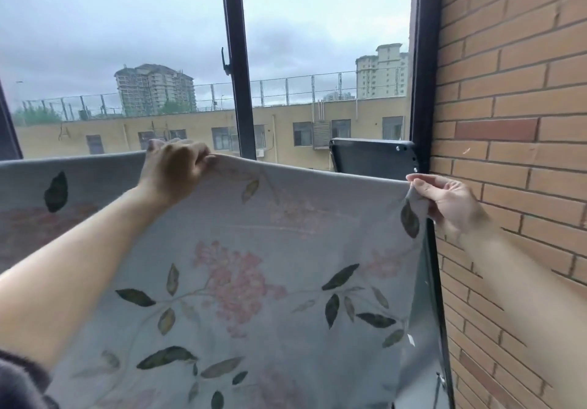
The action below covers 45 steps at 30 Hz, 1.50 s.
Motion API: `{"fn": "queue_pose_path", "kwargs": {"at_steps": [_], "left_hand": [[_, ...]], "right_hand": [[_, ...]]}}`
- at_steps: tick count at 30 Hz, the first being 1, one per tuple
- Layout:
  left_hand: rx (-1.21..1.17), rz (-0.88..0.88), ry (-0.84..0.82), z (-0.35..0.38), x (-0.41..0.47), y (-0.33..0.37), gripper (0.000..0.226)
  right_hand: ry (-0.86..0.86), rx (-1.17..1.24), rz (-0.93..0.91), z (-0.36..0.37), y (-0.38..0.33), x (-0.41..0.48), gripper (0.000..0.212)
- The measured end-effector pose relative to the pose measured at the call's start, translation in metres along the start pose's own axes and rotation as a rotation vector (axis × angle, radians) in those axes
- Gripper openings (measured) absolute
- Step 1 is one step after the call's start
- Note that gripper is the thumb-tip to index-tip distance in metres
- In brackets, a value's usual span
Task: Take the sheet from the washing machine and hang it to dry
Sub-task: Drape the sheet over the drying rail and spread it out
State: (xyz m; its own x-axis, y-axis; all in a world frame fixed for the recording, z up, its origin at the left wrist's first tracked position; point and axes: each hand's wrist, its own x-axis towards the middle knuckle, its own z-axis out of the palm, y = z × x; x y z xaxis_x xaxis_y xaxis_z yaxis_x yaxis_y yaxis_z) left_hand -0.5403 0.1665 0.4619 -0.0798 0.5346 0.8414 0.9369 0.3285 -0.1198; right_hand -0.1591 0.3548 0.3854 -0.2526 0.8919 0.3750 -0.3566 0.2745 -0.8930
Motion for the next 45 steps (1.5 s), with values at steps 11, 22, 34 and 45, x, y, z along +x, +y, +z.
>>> {"fn": "queue_pose_path", "kwargs": {"at_steps": [11, 22, 34, 45], "left_hand": [[-0.137, -0.113, 0.021, 0.007, 0.048, 0.045, 0.019], [0.146, 0.201, -0.116, 0.017, 0.021, 0.02, 0.029], [0.082, 0.076, -0.037, -0.009, -0.012, -0.044, 0.028], [0.082, -0.096, -0.104, -0.032, -0.039, -0.121, 0.031]], "right_hand": [[0.28, -0.209, 0.004, -0.028, -0.004, 0.007, 0.006], [0.109, -0.636, 0.231, -0.03, 0.051, -0.016, 0.013], [-0.143, -1.129, 0.309, 0.047, 0.068, -0.031, 0.018], [-0.328, -0.961, -0.717, 0.341, 0.013, -0.04, 0.041]]}}
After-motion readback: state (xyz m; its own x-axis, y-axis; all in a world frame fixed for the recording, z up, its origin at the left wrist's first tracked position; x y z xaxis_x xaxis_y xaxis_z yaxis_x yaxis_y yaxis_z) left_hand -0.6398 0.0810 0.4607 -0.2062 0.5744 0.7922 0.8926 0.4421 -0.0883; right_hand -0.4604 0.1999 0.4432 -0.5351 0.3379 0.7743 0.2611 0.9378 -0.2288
